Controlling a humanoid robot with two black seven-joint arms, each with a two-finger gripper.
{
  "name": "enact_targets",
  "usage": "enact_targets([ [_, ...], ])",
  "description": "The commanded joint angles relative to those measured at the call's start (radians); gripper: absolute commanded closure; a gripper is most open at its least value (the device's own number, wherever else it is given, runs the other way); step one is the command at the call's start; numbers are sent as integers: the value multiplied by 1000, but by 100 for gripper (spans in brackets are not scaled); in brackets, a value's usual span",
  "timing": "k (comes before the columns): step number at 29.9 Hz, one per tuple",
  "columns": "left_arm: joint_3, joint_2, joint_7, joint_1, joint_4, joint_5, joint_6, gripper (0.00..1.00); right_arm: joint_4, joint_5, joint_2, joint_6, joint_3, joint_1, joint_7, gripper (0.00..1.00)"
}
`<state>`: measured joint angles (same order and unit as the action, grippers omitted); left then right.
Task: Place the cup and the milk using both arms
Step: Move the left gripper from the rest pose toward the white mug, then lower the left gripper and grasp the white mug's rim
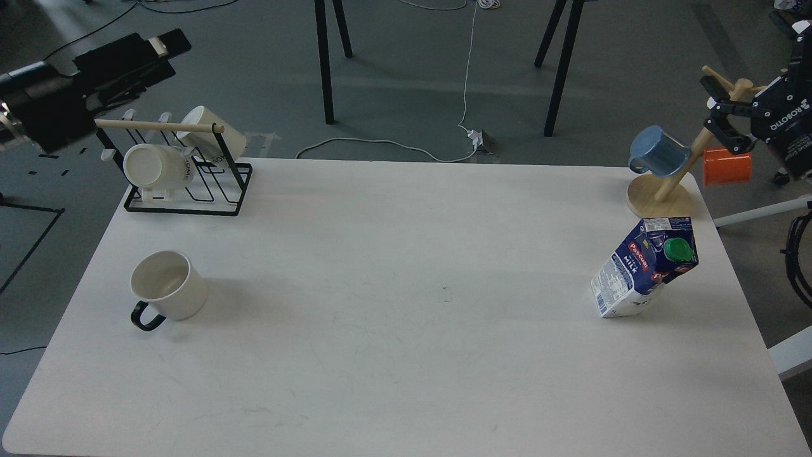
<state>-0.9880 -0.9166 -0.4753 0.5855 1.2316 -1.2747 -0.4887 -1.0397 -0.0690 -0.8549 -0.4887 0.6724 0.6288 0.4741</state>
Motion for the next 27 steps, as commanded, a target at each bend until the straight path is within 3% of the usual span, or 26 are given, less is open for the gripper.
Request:
enact_targets([
  [1,23,-2,-13,-18,-66,-14,0,0,6,0,0,0,-1,-4,0,1],
  [6,116,-11,-13,-21,-72,-66,0,0,7,0,0,0,-1,-6,0,1],
  [20,356,-110,-13,-32,-81,-557,0,1,9,0,5,0,-2,-21,1,1],
  [27,381,-102,-13,-32,-156,-572,0,1,9,0,7,0,-1,-26,1,1],
])
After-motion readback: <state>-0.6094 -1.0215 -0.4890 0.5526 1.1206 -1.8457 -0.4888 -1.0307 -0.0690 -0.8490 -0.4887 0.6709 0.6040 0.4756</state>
